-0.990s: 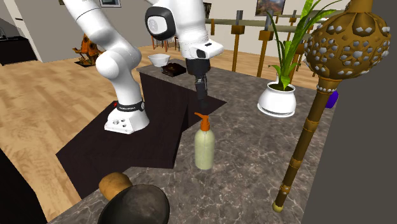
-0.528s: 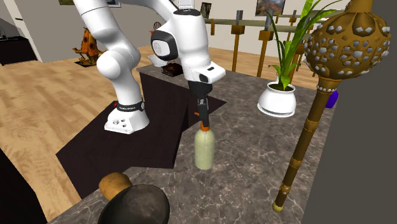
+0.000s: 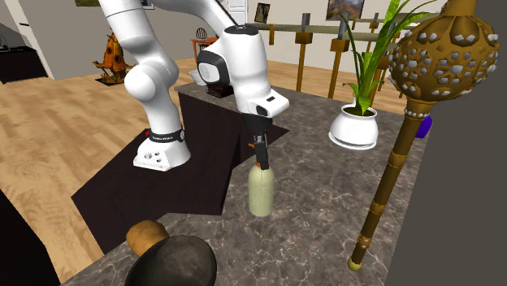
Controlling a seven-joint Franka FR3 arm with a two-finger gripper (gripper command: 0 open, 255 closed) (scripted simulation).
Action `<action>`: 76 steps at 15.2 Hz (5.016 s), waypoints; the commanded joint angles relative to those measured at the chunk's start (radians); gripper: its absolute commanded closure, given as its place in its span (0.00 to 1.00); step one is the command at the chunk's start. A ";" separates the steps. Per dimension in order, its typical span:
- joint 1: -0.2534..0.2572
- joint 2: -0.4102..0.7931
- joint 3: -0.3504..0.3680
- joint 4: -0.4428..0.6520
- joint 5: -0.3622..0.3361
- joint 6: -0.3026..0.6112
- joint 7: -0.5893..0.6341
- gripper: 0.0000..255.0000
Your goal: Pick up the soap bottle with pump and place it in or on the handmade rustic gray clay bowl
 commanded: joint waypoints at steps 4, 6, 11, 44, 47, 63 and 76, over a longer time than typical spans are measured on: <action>0.000 0.001 0.000 0.000 0.001 0.001 0.000 0.00; 0.000 0.001 0.000 0.000 0.001 0.001 0.000 1.00; 0.001 0.001 0.000 0.000 0.001 0.001 -0.001 1.00; -0.073 -0.255 0.126 0.225 -0.113 -0.464 0.141 1.00; -0.073 -0.264 0.133 0.252 -0.112 -0.498 0.146 1.00; -0.150 -0.203 -0.168 0.542 -0.155 -0.718 -0.235 1.00; -0.085 0.050 -0.500 0.832 -0.007 -0.817 -0.573 1.00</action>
